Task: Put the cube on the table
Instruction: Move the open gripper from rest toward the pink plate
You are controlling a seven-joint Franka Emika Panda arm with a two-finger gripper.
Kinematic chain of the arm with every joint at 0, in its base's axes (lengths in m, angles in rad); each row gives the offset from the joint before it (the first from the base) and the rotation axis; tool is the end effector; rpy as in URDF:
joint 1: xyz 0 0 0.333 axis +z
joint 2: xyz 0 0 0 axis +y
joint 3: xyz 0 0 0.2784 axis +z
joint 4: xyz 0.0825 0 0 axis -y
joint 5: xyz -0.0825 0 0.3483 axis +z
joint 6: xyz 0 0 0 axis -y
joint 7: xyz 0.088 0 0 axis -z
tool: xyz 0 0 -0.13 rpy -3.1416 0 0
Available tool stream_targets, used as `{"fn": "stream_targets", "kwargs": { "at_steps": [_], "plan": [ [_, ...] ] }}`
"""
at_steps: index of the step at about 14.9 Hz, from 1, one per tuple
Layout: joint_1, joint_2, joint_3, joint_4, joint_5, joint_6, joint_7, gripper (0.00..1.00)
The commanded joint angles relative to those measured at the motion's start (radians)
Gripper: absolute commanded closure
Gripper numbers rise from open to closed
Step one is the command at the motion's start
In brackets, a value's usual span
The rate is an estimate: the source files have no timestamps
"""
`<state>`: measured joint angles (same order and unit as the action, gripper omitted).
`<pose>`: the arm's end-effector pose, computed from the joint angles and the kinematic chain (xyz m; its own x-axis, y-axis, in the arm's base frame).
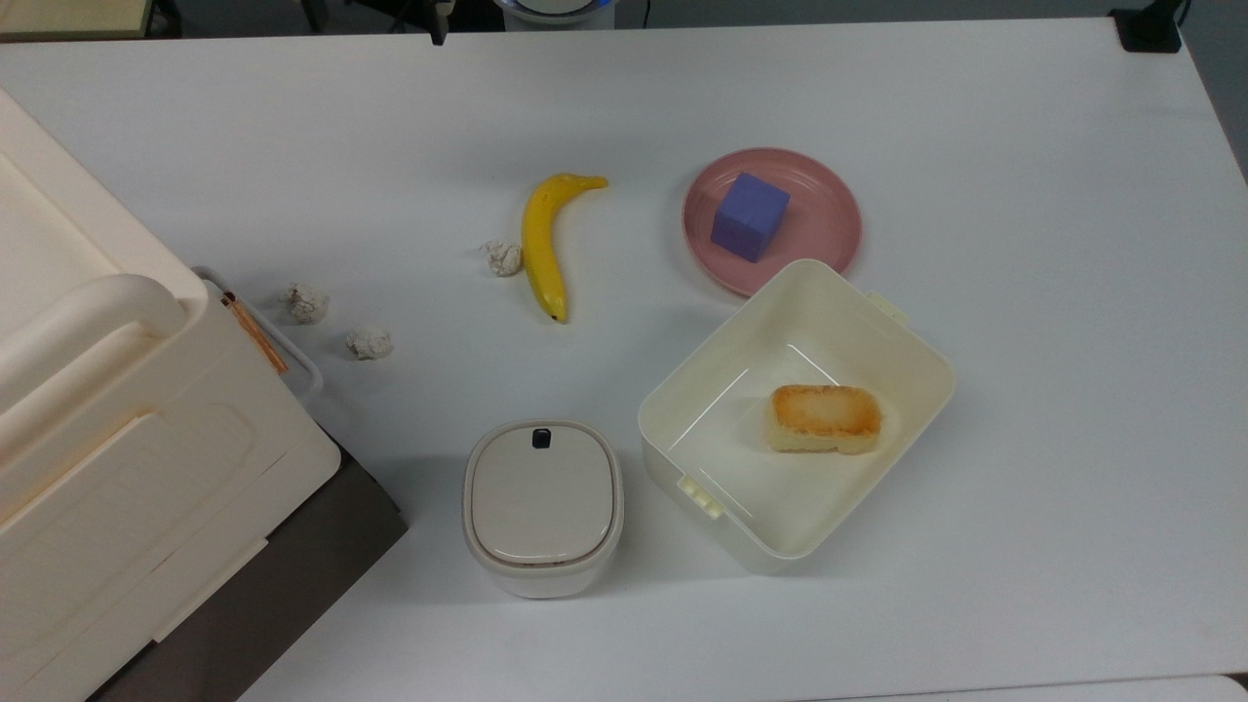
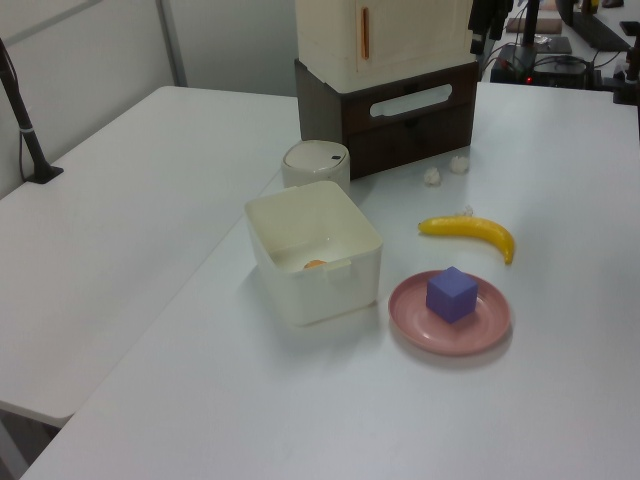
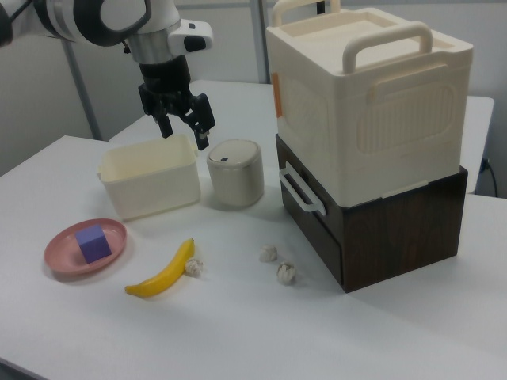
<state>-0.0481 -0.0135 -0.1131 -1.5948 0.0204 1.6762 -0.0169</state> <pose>0.5213 -0.0827 0.5702 0.9848 -0.1453 0.0950 -0.1440 -0.9894 -0.0203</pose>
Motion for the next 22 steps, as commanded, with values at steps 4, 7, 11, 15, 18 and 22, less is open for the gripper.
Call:
{"fn": "stream_targets", "kwargs": {
  "at_steps": [4, 7, 11, 15, 18, 22],
  "plan": [
    [0.017, -0.009, -0.013, -0.022, 0.039, -0.01, 0.075, 0.0],
    [0.022, -0.009, -0.005, -0.027, 0.038, -0.016, 0.086, 0.0],
    [0.036, -0.008, -0.005, -0.028, 0.038, -0.015, 0.1, 0.0],
    [0.037, -0.005, -0.005, -0.031, 0.026, -0.009, 0.062, 0.0],
    [0.036, -0.002, -0.005, -0.03, 0.032, -0.012, -0.044, 0.0],
    [0.039, 0.006, -0.003, -0.051, 0.039, -0.015, -0.086, 0.0]
  ]
}}
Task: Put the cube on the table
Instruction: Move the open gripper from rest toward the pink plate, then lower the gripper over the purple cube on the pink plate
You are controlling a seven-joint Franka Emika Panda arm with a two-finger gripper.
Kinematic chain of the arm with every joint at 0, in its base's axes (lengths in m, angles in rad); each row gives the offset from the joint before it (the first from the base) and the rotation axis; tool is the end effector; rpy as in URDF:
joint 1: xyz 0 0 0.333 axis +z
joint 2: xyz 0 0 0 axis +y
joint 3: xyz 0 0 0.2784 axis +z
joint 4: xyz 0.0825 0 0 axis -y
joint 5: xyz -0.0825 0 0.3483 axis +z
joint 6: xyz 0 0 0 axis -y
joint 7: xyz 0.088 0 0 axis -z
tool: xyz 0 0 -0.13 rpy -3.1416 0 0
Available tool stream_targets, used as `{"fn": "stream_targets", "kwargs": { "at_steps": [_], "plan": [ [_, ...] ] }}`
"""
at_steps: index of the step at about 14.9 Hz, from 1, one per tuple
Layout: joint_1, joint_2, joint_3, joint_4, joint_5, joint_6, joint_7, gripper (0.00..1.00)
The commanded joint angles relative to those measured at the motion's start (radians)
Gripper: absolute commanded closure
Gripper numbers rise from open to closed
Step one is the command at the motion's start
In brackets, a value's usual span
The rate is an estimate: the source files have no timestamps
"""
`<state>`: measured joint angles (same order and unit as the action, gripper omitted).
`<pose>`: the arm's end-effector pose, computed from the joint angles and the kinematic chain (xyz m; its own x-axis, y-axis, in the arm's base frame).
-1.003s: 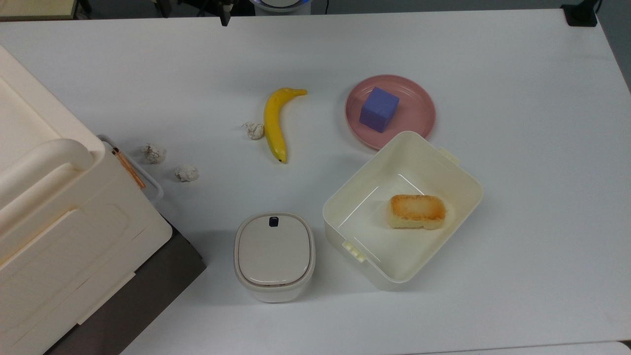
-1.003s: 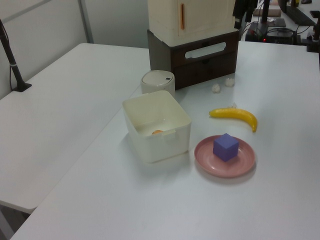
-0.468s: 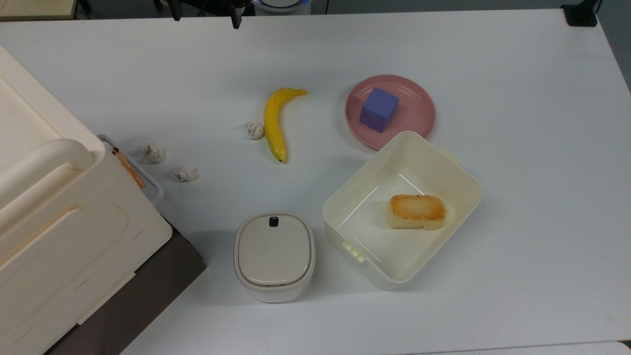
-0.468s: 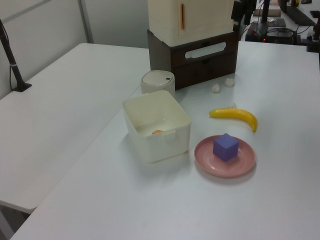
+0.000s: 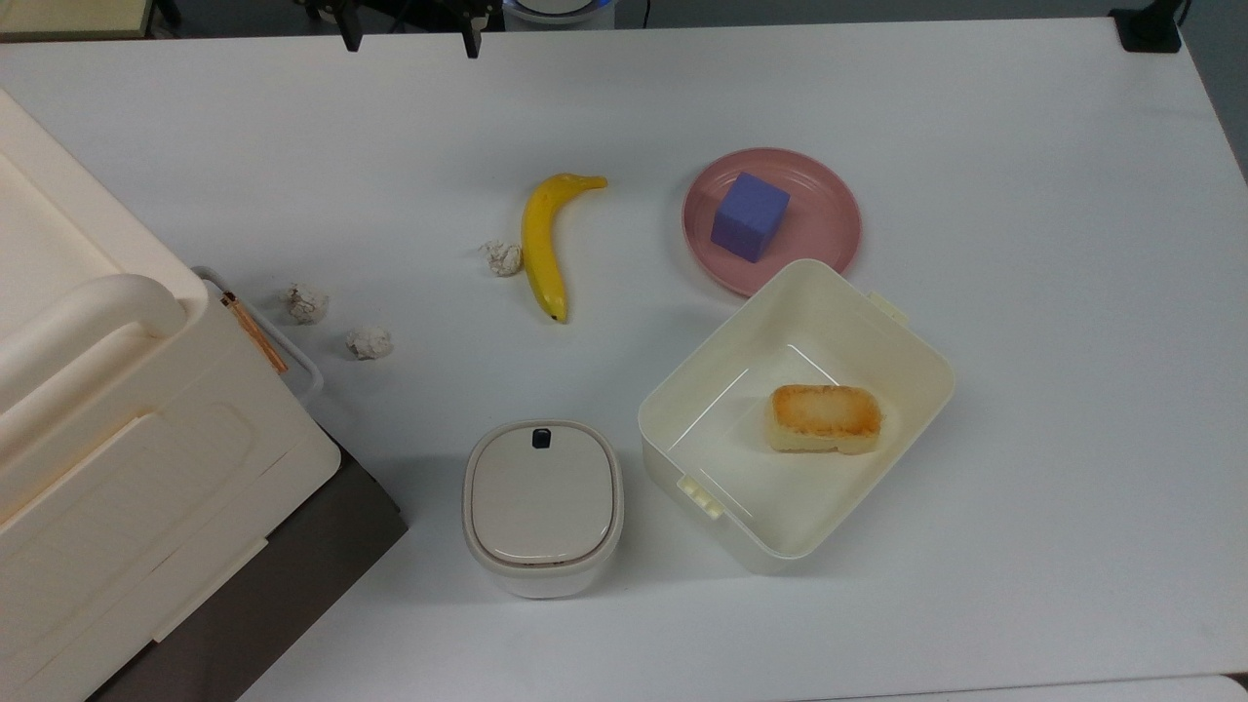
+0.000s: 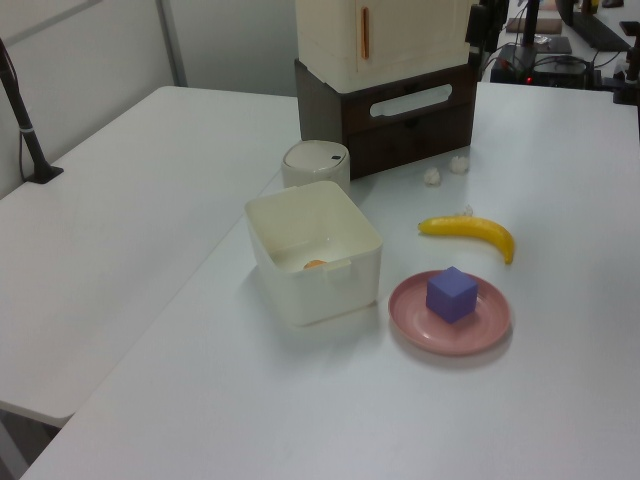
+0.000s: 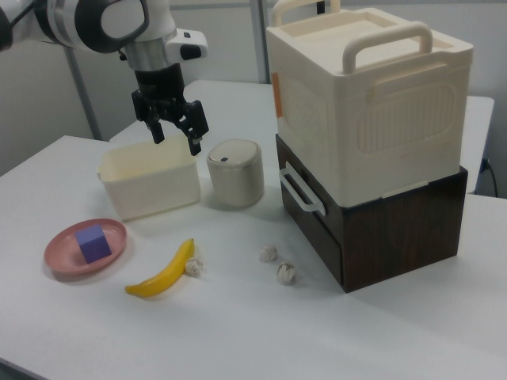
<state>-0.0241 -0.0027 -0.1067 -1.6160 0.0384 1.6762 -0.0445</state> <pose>0.5253 -0.0645 0.5551 0.9939 -0.0900 0.0644 -0.0878 -0.9955 -0.0358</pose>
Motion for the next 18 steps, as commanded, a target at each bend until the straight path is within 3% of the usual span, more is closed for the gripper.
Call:
{"fn": "stream_targets", "kwargs": {
  "at_steps": [1, 6, 13, 15, 18],
  "plan": [
    [0.015, -0.005, -0.007, -0.044, 0.02, -0.012, -0.084, 0.0],
    [0.059, 0.0, 0.001, -0.1, 0.005, -0.012, -0.141, 0.0],
    [0.105, 0.001, 0.079, -0.196, -0.02, -0.009, -0.101, 0.0],
    [0.142, 0.001, 0.081, -0.225, -0.02, 0.019, 0.01, 0.0],
    [0.188, 0.004, 0.105, -0.272, -0.026, 0.13, 0.33, 0.0]
  ]
}}
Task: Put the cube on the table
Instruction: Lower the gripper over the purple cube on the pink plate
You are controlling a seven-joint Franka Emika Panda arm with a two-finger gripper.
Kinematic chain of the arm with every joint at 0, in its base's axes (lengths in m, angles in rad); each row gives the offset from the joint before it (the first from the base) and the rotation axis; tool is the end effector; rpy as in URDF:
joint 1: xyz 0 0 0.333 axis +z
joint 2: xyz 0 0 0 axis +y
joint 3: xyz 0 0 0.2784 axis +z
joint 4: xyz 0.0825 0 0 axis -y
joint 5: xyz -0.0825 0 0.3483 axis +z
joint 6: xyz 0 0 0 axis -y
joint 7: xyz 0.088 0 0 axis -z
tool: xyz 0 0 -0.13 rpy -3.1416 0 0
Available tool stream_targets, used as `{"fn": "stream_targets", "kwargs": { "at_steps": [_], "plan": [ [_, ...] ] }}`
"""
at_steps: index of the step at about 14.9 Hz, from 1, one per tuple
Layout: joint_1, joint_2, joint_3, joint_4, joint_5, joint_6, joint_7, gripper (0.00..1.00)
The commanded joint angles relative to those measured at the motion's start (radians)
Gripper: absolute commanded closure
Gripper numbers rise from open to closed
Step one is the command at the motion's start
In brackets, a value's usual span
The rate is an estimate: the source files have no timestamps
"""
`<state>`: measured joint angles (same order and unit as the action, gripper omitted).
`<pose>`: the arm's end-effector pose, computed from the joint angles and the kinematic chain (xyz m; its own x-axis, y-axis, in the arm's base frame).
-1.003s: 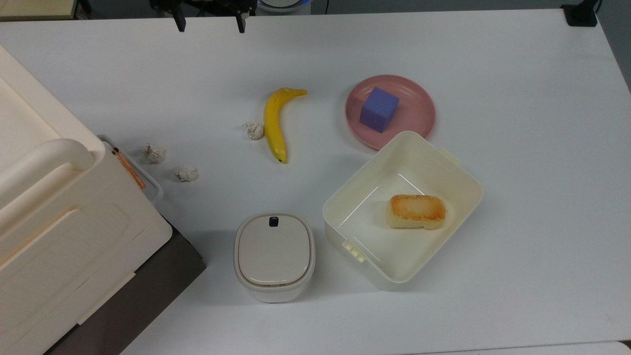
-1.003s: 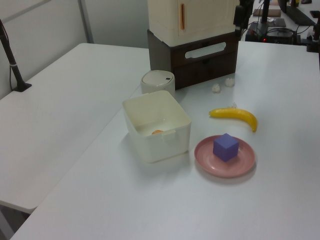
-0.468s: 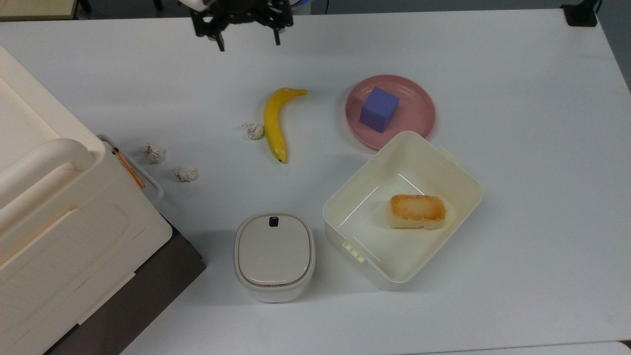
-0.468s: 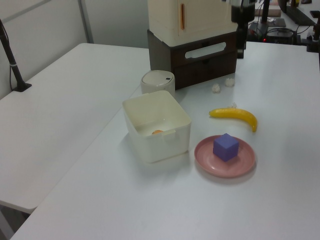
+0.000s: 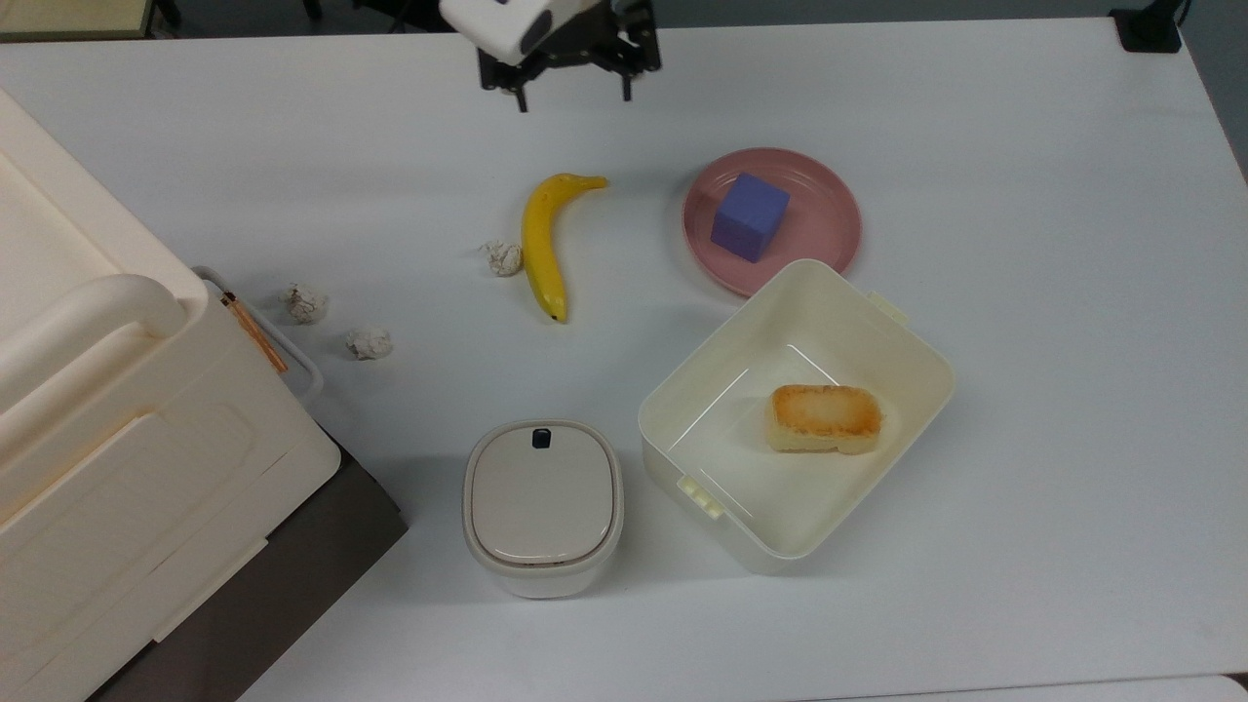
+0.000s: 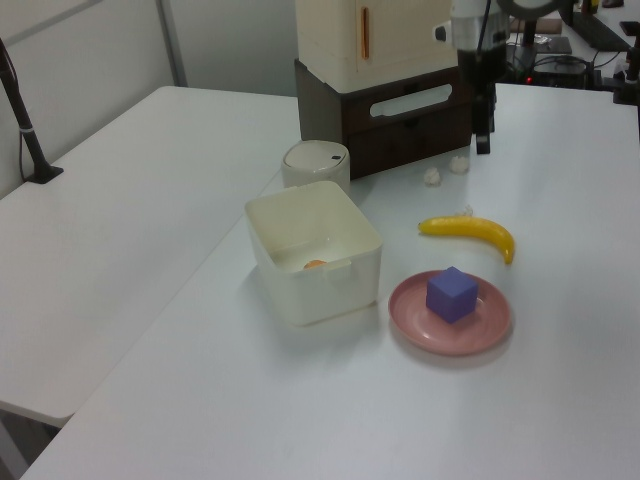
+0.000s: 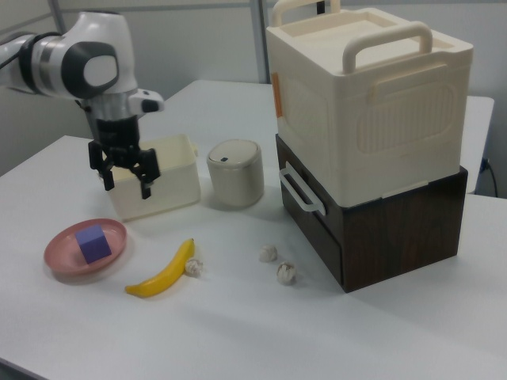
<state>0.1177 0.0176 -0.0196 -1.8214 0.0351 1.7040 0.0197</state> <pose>0.5119 0.0546 0.4566 0.9881 0.0727 -0.1353 0.0692 -0.9971 -0.0308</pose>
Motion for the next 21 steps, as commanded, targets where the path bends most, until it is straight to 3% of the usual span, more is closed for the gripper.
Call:
{"fn": "stream_targets", "kwargs": {
  "at_steps": [1, 5, 8, 10, 13, 21],
  "plan": [
    [0.049, -0.008, 0.023, -0.07, -0.023, 0.132, 0.354, 0.0],
    [0.085, 0.031, 0.05, -0.068, -0.046, 0.215, 0.753, 0.0],
    [0.105, 0.071, 0.076, -0.076, -0.05, 0.249, 0.948, 0.0],
    [0.129, 0.094, 0.096, -0.099, -0.092, 0.278, 1.031, 0.0],
    [0.166, 0.116, 0.128, -0.148, -0.138, 0.324, 1.082, 0.0],
    [0.171, 0.2, 0.184, -0.144, -0.142, 0.335, 1.083, 0.0]
  ]
}}
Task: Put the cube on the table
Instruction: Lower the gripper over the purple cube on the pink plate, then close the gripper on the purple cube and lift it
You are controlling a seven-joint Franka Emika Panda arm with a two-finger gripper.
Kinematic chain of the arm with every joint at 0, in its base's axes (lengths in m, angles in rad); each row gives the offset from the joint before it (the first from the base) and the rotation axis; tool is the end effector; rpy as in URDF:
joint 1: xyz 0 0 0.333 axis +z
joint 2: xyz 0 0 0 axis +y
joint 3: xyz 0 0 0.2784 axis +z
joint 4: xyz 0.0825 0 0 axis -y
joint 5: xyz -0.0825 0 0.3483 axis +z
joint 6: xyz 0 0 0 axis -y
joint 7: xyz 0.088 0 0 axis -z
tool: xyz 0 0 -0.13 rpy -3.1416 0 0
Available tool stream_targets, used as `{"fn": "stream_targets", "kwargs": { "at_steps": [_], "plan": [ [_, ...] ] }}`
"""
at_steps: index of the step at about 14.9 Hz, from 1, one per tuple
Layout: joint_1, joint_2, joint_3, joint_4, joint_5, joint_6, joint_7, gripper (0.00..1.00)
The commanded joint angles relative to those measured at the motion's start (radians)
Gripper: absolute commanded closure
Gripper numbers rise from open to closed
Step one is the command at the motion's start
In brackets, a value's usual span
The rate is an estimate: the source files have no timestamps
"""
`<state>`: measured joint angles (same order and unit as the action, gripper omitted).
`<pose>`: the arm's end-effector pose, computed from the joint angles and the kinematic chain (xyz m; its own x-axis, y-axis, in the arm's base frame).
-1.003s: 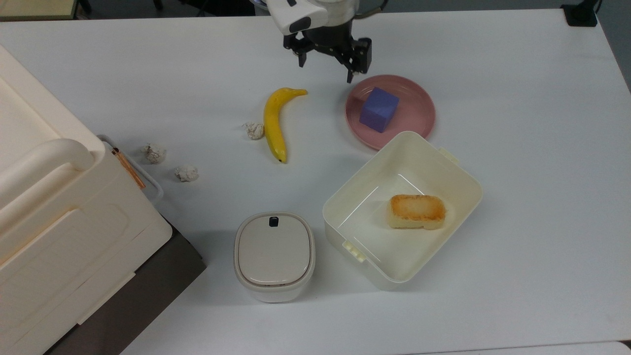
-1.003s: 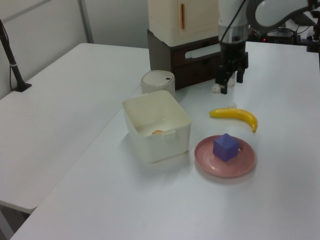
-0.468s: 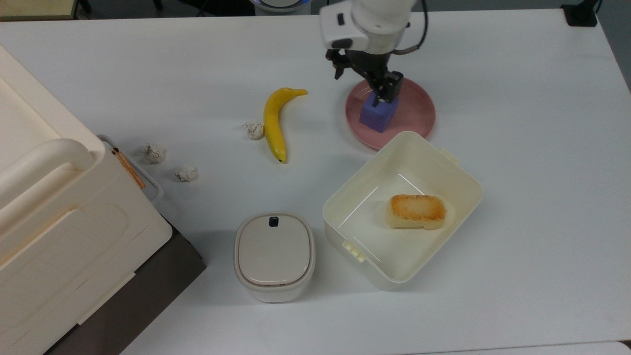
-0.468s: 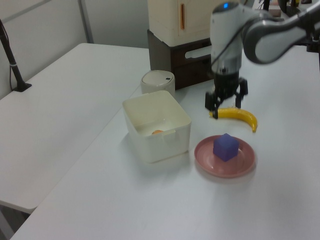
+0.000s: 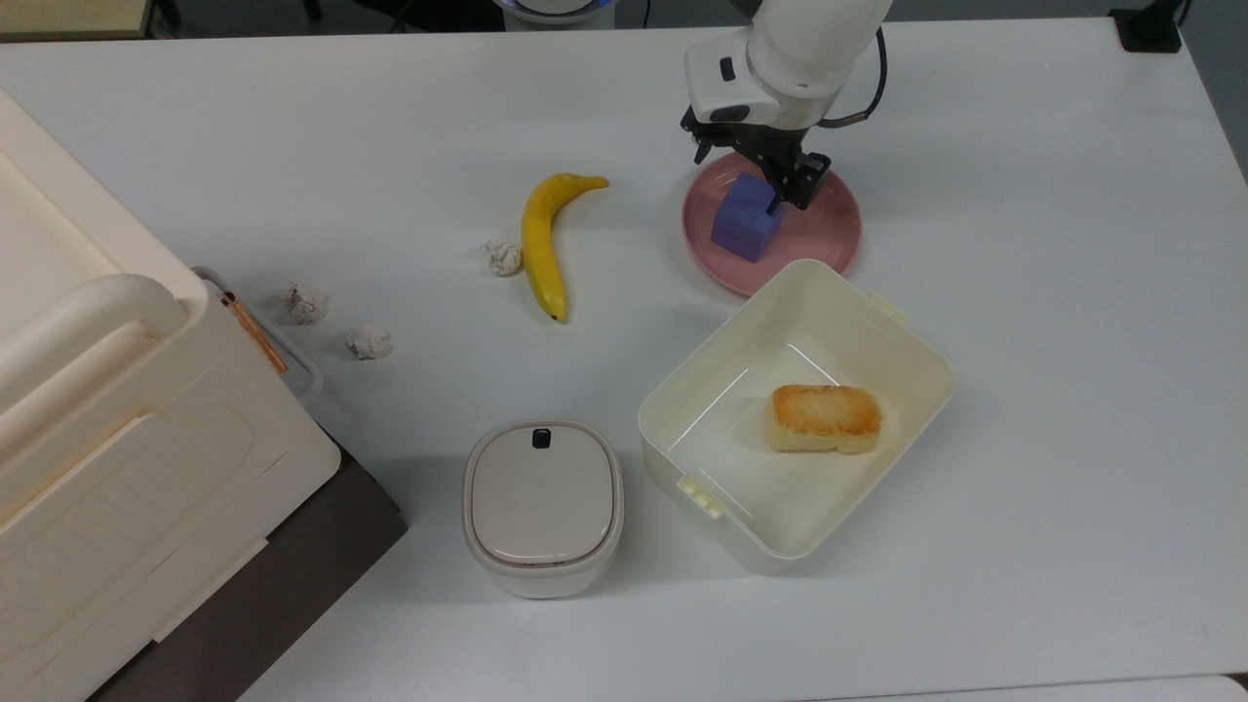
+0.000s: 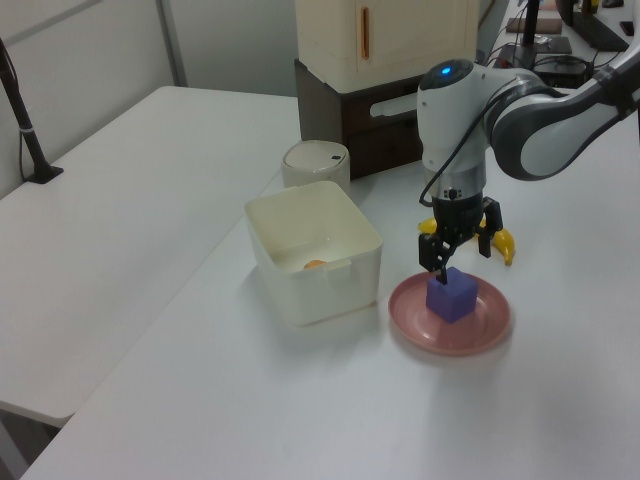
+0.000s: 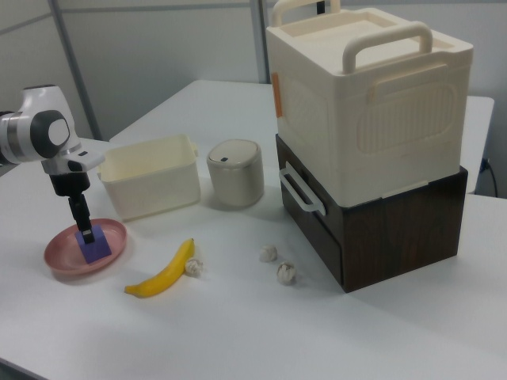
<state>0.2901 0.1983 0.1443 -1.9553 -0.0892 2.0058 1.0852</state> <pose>0.4934 0.2195 0.3265 0.8193 -0.5727 -0.0271 -0.5631 -0.8126 0.1503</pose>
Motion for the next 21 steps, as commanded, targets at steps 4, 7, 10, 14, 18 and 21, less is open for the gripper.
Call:
{"fn": "stream_targets", "kwargs": {
  "at_steps": [4, 7, 10, 14, 18, 21],
  "plan": [
    [0.0, 0.055, 0.027, -0.01, -0.033, 0.077, 0.019, 0.0],
    [0.007, 0.064, 0.027, -0.01, -0.038, 0.079, 0.019, 0.0],
    [0.006, 0.069, 0.027, -0.011, -0.043, 0.079, 0.019, 0.0],
    [0.006, 0.086, 0.027, -0.01, -0.044, 0.096, 0.019, 0.0],
    [-0.008, 0.055, 0.027, 0.002, -0.044, 0.083, 0.019, 0.0],
    [-0.008, 0.058, 0.027, 0.001, -0.044, 0.085, 0.019, 0.0]
  ]
}}
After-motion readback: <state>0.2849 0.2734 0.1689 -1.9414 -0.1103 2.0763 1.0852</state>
